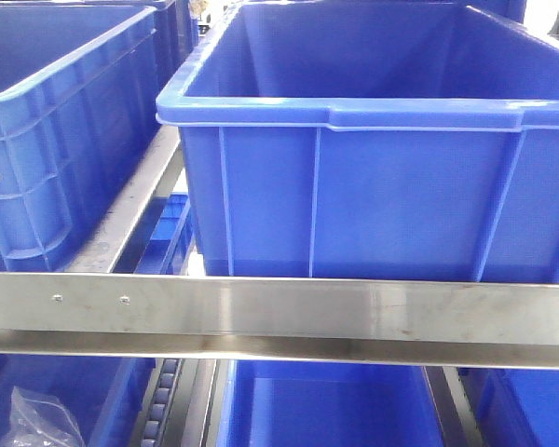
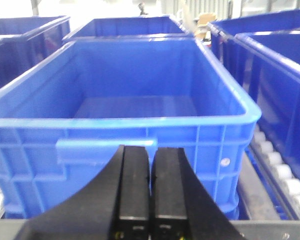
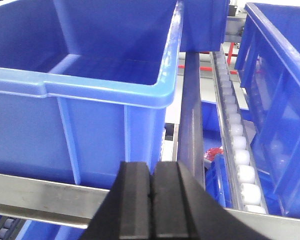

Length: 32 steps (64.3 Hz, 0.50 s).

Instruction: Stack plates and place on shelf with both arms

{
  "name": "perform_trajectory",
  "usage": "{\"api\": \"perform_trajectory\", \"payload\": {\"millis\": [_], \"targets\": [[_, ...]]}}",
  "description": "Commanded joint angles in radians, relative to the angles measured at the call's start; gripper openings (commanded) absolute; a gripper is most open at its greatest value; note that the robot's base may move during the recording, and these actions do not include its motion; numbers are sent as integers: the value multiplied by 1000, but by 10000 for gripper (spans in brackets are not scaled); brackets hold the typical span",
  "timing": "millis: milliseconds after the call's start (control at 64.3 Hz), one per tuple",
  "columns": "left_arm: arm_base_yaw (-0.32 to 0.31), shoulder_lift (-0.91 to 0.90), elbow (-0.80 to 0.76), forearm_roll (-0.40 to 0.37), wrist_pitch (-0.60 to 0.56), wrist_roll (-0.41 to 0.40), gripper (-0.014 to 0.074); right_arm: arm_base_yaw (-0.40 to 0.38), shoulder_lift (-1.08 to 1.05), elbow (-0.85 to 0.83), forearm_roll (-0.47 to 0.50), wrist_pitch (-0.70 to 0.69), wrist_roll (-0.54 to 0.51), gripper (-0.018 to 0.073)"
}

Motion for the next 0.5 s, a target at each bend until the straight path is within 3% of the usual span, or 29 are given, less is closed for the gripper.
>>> {"api": "perform_trajectory", "payload": {"millis": [0,156,482], "targets": [[4,-24,2,3,-25,-4,82,-7,-18,0,1,-81,0,32],[1,-68,2,4,33,-4,82,-7,-18,0,1,-81,0,32],[1,-66,2,4,33,-4,82,-7,-18,0,1,-82,0,32]]}}
